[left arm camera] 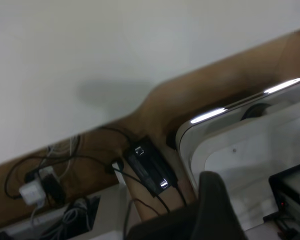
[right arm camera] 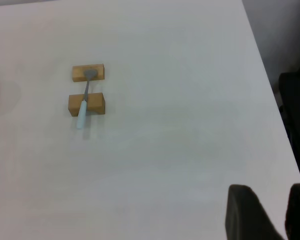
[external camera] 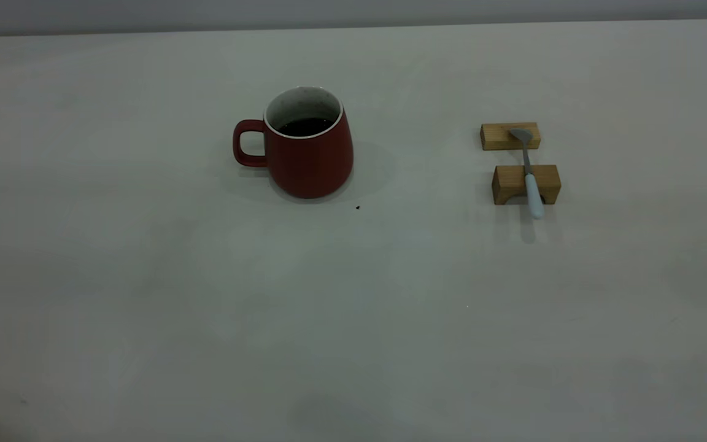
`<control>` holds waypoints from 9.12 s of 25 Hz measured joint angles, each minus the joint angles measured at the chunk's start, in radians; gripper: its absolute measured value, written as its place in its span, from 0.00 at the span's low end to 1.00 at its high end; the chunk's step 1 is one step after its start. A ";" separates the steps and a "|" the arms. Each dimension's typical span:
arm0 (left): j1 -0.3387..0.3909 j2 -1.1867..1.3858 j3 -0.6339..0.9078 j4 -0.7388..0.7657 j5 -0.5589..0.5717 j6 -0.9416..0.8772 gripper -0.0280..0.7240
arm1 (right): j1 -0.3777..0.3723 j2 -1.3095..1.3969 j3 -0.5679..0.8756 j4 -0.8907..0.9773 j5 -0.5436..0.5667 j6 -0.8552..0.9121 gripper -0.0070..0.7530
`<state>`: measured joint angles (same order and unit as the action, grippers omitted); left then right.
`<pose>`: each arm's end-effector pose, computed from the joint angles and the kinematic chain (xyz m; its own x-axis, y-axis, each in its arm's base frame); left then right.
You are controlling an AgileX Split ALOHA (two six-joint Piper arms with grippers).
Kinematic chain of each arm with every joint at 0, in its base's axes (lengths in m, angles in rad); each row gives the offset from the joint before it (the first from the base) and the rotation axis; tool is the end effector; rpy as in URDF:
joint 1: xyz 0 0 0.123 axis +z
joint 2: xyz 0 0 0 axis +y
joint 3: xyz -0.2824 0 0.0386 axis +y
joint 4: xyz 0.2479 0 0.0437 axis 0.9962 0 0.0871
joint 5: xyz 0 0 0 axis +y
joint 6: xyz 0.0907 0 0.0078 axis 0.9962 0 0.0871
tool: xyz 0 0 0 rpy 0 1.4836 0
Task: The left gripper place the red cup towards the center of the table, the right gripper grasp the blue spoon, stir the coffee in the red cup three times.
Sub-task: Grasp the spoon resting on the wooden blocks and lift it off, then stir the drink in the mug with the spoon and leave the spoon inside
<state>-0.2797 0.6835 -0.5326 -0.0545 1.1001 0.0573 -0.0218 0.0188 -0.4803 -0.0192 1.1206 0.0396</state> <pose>0.0882 -0.0299 0.2537 -0.8724 0.2844 -0.3976 0.3228 0.9459 -0.0316 -0.0027 -0.0015 0.2671 -0.5396 0.0430 -0.8408 0.0532 0.9984 0.0169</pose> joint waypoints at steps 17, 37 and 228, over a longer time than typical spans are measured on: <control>0.032 -0.596 0.046 0.010 0.016 -0.037 0.73 | 0.000 0.000 0.000 0.000 0.000 0.000 0.32; 0.260 -0.702 0.046 0.010 0.030 -0.038 0.73 | 0.000 0.076 -0.011 0.154 -0.185 0.003 0.33; 0.260 -0.702 0.046 0.010 0.030 -0.039 0.73 | 0.382 2.761 -1.503 1.741 -0.124 0.603 0.16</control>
<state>-0.0198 -0.0186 -0.4864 -0.0442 1.1303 0.0179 0.3600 2.7795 -1.9838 1.7223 0.9965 0.6428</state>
